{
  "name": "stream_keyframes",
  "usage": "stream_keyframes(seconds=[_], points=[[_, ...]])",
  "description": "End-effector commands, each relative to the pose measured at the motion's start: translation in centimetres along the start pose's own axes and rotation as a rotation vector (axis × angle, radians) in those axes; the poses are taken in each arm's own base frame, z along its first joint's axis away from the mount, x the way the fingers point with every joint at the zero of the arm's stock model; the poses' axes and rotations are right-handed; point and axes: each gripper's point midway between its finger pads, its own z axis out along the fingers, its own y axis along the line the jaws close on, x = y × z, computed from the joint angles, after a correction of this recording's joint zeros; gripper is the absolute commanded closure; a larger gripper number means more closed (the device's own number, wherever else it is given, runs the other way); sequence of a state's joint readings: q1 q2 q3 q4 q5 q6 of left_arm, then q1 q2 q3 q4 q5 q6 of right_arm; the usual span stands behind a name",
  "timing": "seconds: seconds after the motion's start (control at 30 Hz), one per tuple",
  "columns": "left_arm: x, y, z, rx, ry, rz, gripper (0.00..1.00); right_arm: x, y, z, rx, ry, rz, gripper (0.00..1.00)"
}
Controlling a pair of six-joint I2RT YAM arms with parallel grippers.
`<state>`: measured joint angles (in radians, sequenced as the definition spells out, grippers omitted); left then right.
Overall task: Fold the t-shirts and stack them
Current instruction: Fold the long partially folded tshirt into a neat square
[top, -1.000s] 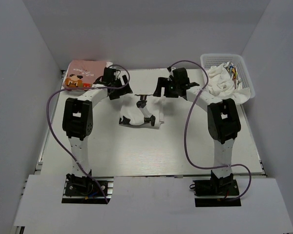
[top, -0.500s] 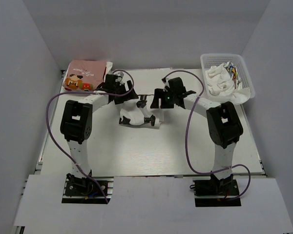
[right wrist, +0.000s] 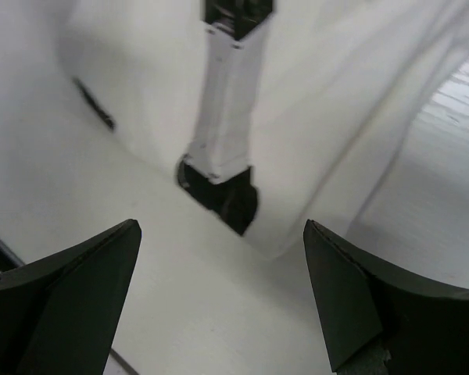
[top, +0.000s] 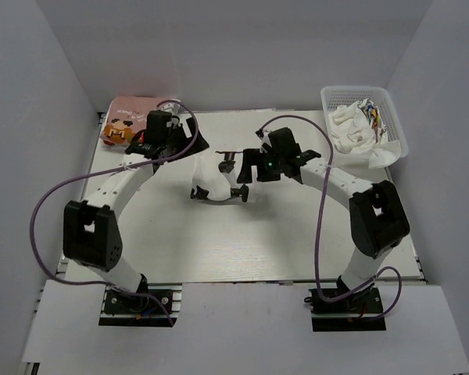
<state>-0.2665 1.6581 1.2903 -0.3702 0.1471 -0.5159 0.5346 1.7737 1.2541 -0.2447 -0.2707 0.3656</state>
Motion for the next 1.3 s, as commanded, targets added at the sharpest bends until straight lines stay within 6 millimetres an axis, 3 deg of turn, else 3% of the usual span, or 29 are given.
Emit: stream_keyframes(seconds=[0.0, 0.03, 0.13, 0.17, 0.23, 0.27, 0.3, 0.43, 0.53, 0.57, 0.63, 0.67, 0.77, 0.83, 0.93, 0.97, 1.03, 1.1, 1.17, 1.2, 1.27], points=[[-1.4, -4.4, -3.7, 0.167, -0.073, 0.024, 0.01, -2.8, 4.3, -2.5, -0.120, -0.105, -0.089, 0.10], [-1.3, -4.8, -3.9, 0.192, -0.075, -0.007, 0.01, -2.7, 5.1, -2.5, -0.159, -0.104, -0.087, 0.10], [2.0, -5.1, -2.3, 0.239, 0.018, -0.033, 0.01, -1.4, 6.4, -0.9, -0.247, -0.064, -0.051, 0.10], [3.6, -4.4, -0.9, 0.228, 0.077, -0.057, 0.01, -1.5, 7.0, -0.6, -0.278, -0.071, -0.052, 0.10], [5.3, -3.7, 0.5, 0.224, 0.132, -0.068, 0.01, 0.5, 6.3, 0.8, -0.286, -0.020, -0.019, 0.10], [7.4, -3.4, 1.1, 0.246, 0.196, -0.088, 0.01, -0.8, 6.9, 1.1, -0.321, -0.082, -0.039, 0.10], [9.4, -2.5, 2.4, 0.244, 0.258, -0.104, 0.01, -0.5, 5.9, 2.2, -0.298, -0.083, -0.017, 0.10], [15.0, -0.2, 4.2, 0.212, 0.424, -0.178, 0.01, 1.5, 2.5, 4.4, -0.198, -0.035, 0.032, 0.10], [17.2, 2.7, 4.0, 0.116, 0.473, -0.205, 0.01, 2.7, -2.1, 4.8, 0.009, -0.029, 0.085, 0.10], [17.5, 4.4, 4.0, 0.038, 0.469, -0.212, 0.01, 4.5, -3.9, 4.7, 0.060, 0.005, 0.111, 0.10], [17.7, 6.1, 3.8, -0.053, 0.456, -0.182, 0.01, 5.0, -6.3, 4.2, 0.136, -0.004, 0.137, 0.10], [17.6, 7.1, 3.4, -0.112, 0.447, -0.166, 0.01, 7.0, -7.5, 3.8, 0.178, 0.044, 0.157, 0.10], [16.5, 7.2, 2.8, -0.146, 0.420, -0.143, 0.01, 8.5, -9.1, 2.8, 0.225, 0.084, 0.171, 0.10], [14.1, 6.5, 2.4, -0.134, 0.360, -0.098, 0.01, 8.2, -8.7, 1.9, 0.211, 0.076, 0.166, 0.10], [10.8, 5.5, 1.3, -0.148, 0.286, -0.068, 0.01, 5.6, -7.0, 0.0, 0.176, 0.001, 0.111, 0.10], [9.3, 4.5, 0.5, -0.126, 0.248, -0.061, 0.01, 3.6, -5.7, -1.5, 0.153, -0.058, 0.076, 0.10], [8.0, 1.9, -0.4, -0.056, 0.208, -0.033, 0.01, 2.0, -4.0, -2.5, 0.107, -0.095, 0.030, 0.10], [6.6, -0.7, -1.3, 0.063, 0.169, -0.024, 0.01, 0.4, -0.7, -3.9, -0.006, -0.134, -0.029, 0.10], [5.7, -1.2, -1.6, 0.074, 0.140, -0.018, 0.01, -0.8, 1.3, -4.4, -0.079, -0.172, -0.057, 0.10], [4.0, -1.1, -1.6, 0.044, 0.086, -0.011, 0.01, -1.5, 2.2, -4.6, -0.103, -0.187, -0.072, 0.10], [3.1, -0.5, -1.5, 0.014, 0.079, -0.011, 0.01, -2.1, 2.7, -4.4, -0.107, -0.196, -0.039, 0.10]])
